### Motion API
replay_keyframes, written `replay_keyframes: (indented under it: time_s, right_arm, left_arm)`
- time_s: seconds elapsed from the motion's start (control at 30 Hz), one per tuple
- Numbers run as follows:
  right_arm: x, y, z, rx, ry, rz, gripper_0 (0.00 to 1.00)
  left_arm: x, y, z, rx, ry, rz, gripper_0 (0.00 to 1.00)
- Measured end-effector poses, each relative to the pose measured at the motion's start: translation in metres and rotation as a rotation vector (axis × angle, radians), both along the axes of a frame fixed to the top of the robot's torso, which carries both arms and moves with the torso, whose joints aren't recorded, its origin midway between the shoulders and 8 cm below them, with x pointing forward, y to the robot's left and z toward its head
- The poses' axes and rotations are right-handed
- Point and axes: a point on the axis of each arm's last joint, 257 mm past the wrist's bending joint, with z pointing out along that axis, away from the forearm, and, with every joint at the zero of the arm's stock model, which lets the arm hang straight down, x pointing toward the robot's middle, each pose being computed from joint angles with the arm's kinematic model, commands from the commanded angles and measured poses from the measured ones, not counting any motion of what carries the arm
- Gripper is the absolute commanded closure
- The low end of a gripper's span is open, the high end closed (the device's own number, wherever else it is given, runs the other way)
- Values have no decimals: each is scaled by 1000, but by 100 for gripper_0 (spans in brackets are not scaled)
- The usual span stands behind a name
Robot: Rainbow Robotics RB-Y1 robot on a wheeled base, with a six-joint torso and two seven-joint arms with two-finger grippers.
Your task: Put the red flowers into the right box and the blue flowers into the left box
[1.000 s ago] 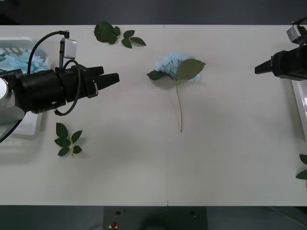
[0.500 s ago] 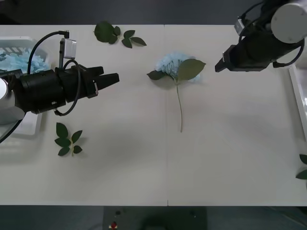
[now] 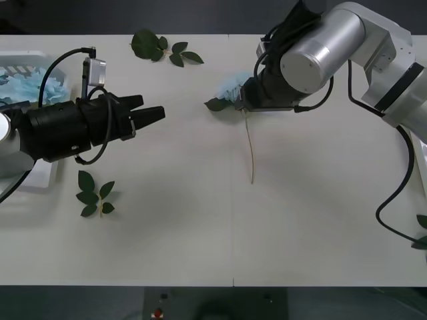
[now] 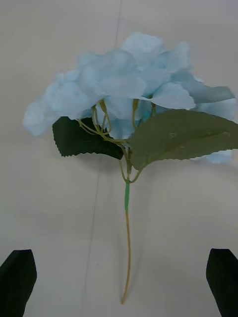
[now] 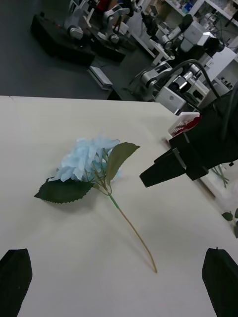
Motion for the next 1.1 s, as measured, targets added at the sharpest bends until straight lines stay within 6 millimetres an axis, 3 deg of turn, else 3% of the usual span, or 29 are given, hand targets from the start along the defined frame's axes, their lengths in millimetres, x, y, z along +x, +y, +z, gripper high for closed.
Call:
replay_keyframes:
  time_s: [0.2, 0.3, 0.4, 0.7, 1.0, 1.07, 1.1]
  right_arm:
    - [18, 20, -31, 14, -79, 46, 0]
    - [18, 15, -58, -26, -65, 45, 0]
    - [25, 13, -71, -52, -74, 35, 0]
    - [33, 34, -82, -8, -78, 13, 0]
    - [28, 33, -100, -46, -80, 42, 0]
    - [27, 31, -103, -53, -79, 44, 7]
    - [28, 30, -104, -54, -79, 43, 16]
  left_arm:
    - [-2, 2, -4, -6, 13, 3, 0]
    - [-2, 2, -4, -7, 13, 3, 0]
    - [-2, 2, -4, -7, 13, 3, 0]
    - [-2, 2, -4, -8, 13, 3, 0]
    - [-2, 2, -5, -8, 14, 3, 0]
    - [-2, 2, -5, -7, 15, 4, 0]
    - [-2, 2, -6, -7, 15, 4, 8]
